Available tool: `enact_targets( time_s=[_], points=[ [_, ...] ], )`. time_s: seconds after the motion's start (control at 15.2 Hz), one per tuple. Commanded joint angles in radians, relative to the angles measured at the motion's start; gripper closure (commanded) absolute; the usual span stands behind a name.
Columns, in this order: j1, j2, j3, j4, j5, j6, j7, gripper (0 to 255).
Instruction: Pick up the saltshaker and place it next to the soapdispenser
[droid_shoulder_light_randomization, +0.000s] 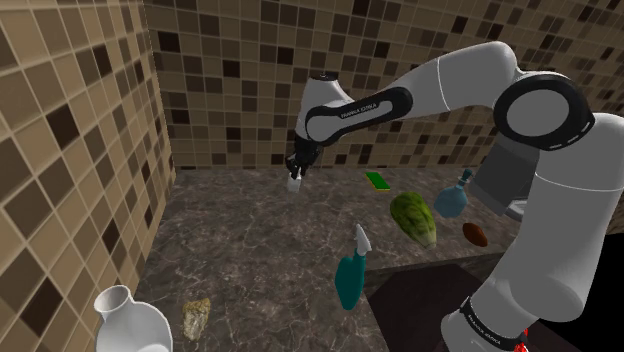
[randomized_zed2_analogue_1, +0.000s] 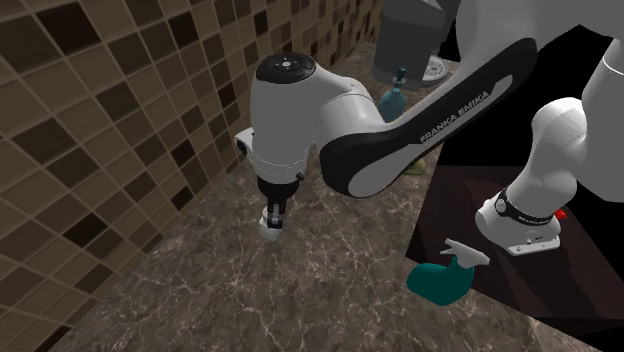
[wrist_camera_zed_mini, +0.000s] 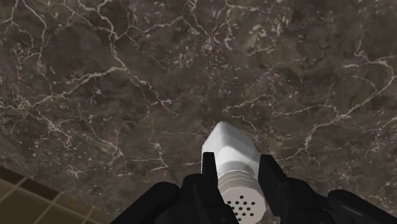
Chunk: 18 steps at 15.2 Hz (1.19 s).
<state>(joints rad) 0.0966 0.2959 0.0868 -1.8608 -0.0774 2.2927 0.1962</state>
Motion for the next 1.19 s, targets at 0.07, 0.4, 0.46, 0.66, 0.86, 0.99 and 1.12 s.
enact_targets(
  time_s=[0.07, 0.4, 0.46, 0.66, 0.86, 0.99, 1.12],
  points=[
    [-0.001, -0.014, 0.001, 0.019, 0.003, -0.033, -0.004, 255],
    [-0.002, -0.040, 0.003, 0.053, 0.009, -0.093, -0.009, 255],
    [-0.002, -0.044, 0.003, 0.060, 0.010, -0.105, -0.010, 255],
    [-0.002, -0.057, 0.004, 0.084, 0.012, -0.141, -0.012, 255],
    [-0.002, -0.068, 0.004, 0.111, 0.014, -0.178, -0.015, 255],
    [-0.002, -0.074, 0.005, 0.129, 0.016, -0.203, -0.016, 255],
    [-0.002, -0.079, 0.005, 0.149, 0.017, -0.228, -0.018, 255]
  ],
)
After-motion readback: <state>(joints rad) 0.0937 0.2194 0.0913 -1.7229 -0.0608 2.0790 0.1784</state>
